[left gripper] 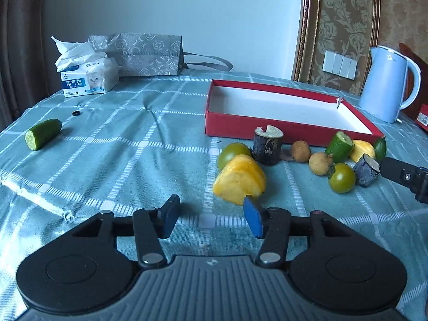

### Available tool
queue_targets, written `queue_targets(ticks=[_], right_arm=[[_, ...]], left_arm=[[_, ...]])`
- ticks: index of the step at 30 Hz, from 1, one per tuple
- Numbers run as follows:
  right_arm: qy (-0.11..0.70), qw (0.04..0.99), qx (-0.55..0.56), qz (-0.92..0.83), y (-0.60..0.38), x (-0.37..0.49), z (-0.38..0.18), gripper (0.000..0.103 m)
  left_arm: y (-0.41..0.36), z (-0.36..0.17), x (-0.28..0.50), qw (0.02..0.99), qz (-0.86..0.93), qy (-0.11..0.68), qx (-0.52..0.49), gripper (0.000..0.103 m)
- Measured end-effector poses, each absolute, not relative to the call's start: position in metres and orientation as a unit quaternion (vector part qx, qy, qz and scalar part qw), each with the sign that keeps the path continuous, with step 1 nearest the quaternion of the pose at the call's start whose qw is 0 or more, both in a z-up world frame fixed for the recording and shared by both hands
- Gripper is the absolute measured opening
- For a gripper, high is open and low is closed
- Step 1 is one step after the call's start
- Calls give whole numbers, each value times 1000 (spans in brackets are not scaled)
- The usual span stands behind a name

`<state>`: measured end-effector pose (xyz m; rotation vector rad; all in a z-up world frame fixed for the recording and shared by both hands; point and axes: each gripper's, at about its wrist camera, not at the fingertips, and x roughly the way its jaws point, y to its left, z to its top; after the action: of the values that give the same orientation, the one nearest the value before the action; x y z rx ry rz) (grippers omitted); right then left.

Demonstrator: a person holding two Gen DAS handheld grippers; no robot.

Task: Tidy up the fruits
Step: 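Lift yellow chunk with left tool while right tool grasps green tomato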

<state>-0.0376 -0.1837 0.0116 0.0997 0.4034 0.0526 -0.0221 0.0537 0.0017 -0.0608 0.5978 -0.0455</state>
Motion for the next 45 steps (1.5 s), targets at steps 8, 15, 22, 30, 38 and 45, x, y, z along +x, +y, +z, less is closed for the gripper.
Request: queue_targets(ticks=[8, 15, 22, 30, 38, 45], right_arm=[[200, 977, 66, 36, -187, -38, 10, 103], [203, 975, 76, 47, -190, -36, 10, 103], [211, 972, 93, 50, -194, -33, 8, 103], [205, 974, 75, 55, -188, -34, 9, 103], [210, 970, 28, 118, -157, -30, 16, 103], [235, 959, -34, 158, -129, -11, 11, 94]], left_arm=[[56, 18, -18, 965, -67, 254, -10, 69], [40, 17, -4, 966, -82, 243, 29, 82], [35, -1, 13, 951, -82, 297, 41, 44], [41, 1, 5, 953, -78, 293, 21, 43], [62, 9, -14, 956, -59, 286, 0, 42], [73, 10, -20, 959, -56, 279, -16, 42]])
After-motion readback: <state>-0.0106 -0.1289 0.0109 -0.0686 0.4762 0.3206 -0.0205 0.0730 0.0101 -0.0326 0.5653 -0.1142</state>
